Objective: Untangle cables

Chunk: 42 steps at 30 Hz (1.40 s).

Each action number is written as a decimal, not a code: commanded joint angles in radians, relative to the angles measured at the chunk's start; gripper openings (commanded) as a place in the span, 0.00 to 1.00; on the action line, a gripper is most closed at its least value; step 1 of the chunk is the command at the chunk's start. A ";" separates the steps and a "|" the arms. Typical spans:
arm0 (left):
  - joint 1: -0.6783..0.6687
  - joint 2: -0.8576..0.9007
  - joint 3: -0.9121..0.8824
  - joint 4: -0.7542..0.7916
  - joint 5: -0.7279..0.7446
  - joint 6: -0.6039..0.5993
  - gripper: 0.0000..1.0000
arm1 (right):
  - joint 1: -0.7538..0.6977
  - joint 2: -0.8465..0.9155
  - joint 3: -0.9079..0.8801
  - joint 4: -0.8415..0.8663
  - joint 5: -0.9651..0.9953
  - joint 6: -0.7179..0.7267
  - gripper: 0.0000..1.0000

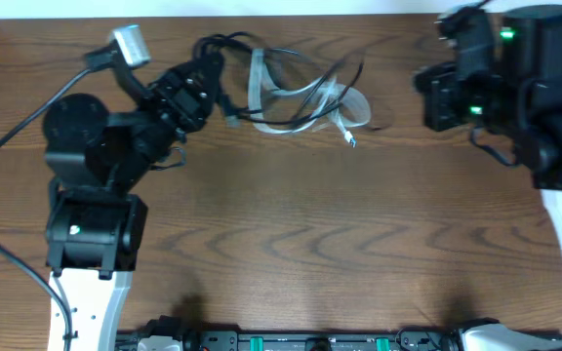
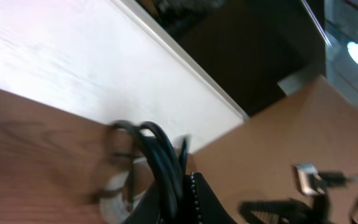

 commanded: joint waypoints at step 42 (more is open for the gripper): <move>-0.191 0.051 0.037 0.183 0.153 -0.113 0.09 | 0.269 0.056 0.017 -0.023 -0.340 -0.114 0.68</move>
